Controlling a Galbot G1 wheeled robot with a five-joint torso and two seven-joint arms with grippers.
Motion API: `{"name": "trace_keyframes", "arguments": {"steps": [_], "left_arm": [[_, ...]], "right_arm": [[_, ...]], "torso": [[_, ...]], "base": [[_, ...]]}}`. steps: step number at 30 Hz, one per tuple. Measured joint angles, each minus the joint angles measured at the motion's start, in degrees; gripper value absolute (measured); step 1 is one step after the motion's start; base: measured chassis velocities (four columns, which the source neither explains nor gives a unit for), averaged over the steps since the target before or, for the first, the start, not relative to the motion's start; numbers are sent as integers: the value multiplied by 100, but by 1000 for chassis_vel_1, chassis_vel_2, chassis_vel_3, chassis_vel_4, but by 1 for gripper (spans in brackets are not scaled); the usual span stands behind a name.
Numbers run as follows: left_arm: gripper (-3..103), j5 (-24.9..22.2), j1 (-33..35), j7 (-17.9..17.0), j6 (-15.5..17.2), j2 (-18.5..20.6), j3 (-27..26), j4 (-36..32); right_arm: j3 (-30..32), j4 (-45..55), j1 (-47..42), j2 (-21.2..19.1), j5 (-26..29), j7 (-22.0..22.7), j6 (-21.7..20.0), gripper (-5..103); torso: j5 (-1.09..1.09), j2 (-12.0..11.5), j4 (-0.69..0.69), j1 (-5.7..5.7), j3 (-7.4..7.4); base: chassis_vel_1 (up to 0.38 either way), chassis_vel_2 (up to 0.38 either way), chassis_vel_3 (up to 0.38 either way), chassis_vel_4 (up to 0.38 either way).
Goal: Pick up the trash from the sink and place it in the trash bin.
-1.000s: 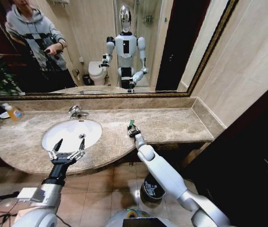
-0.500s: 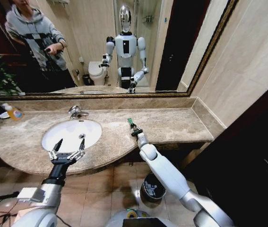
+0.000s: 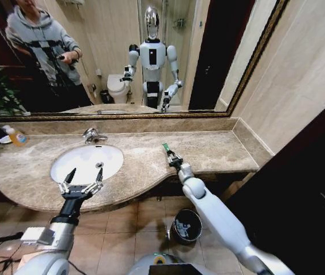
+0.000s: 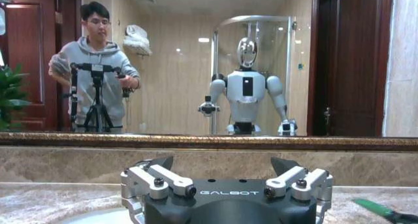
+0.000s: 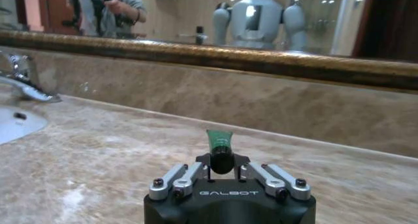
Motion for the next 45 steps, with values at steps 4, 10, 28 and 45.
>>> {"name": "trace_keyframes", "arguments": {"steps": [4, 10, 28, 45], "left_arm": [[100, 0, 0, 1, 0, 1, 1, 0], [100, 0, 0, 0, 0, 0, 0, 0], [100, 0, 0, 0, 0, 0, 0, 0], [100, 0, 0, 0, 0, 0, 0, 0]], "right_arm": [[416, 347, -474, -207, 120, -93, 200, 20], [753, 579, -1191, -378, 306, -372, 938, 20], [1024, -374, -2441, 462, 472, -1240, 3984, 20], [904, -2022, -2842, 585, 1258, -1499, 4601, 20]], "torso": [[1, 0, 0, 0, 0], [0, 0, 0, 0, -1], [-1, -1, 0, 0, 0], [-1, -1, 0, 0, 0]], "base": [[0, 0, 0, 0], [0, 0, 0, 0], [0, 0, 0, 0], [0, 0, 0, 0]]}}
